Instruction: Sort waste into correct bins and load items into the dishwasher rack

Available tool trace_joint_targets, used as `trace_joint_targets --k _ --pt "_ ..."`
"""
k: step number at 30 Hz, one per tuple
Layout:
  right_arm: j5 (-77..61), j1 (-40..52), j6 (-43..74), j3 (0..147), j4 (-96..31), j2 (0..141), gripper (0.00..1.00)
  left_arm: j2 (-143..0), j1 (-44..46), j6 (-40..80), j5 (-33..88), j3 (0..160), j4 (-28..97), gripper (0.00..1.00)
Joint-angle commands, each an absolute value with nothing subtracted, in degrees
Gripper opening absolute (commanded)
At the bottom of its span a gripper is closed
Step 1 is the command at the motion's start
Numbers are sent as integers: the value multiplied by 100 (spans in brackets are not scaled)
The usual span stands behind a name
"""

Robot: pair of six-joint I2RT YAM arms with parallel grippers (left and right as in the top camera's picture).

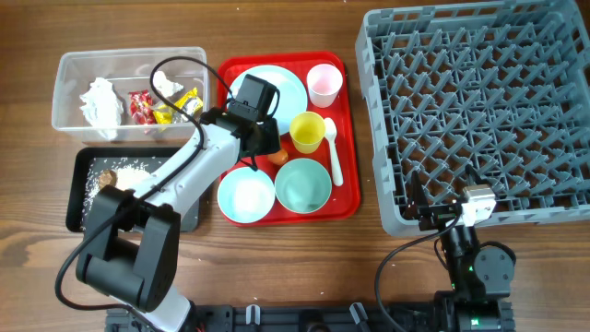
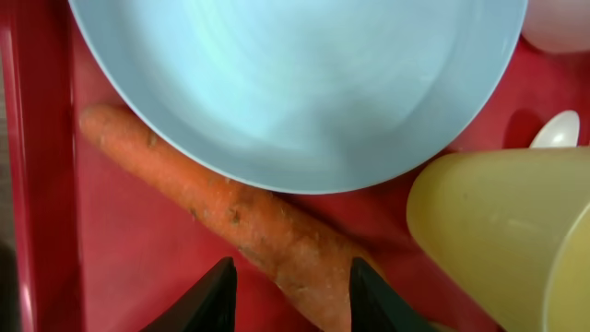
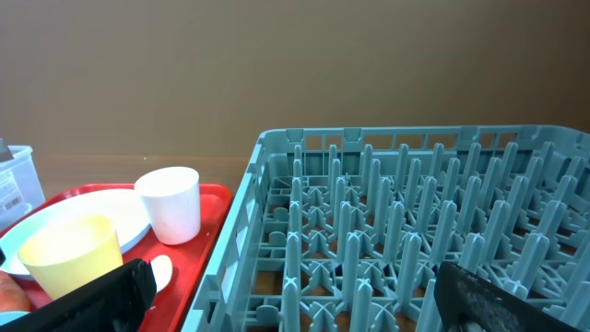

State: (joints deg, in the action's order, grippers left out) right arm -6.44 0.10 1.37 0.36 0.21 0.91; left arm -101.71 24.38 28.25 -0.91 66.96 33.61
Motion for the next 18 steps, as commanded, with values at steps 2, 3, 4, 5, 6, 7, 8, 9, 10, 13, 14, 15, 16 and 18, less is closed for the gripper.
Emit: trace_joint_targets --k 2,3,4,5,6,7,8,9,10,13,14,15,16,18 --pt "-738 -3 86 30 47 80 100 -10208 2473 4036 279 6751 3371 39" --pt "-738 -3 86 30 47 80 100 -10213 2499 4274 274 6751 3378 39" --pt "-738 -3 86 30 47 80 100 -10213 2510 4410 276 6751 3380 39" --pt "-738 -3 86 30 47 80 100 -10213 2532 4571 272 6748 3382 39" --pt "-738 -3 86 30 47 80 100 -10213 2543 4692 274 6744 3385 38" --pt "-738 -3 86 30 47 80 100 -10213 2558 4840 274 6742 3389 36" --pt "-738 -3 86 30 47 80 100 -10213 2580 5043 274 6740 3406 35" --pt "-738 -3 86 30 47 80 100 -10215 2600 5199 276 6731 3406 32" --pt "-738 -3 86 30 47 80 100 -10215 2628 5358 268 6705 3398 31" --pt "-735 -3 86 30 47 80 100 -10226 2652 5636 252 6545 3291 28" --pt "-738 -3 86 30 47 80 100 -10241 2652 5666 252 6479 3223 28" --pt "-738 -3 86 30 47 80 100 -10259 2652 5666 250 6451 3179 29" --pt "-735 -3 86 30 47 80 100 -10287 2648 5666 250 6449 3162 39" --pt "-738 -3 86 30 47 80 100 -10322 2648 5666 252 6449 3118 41"
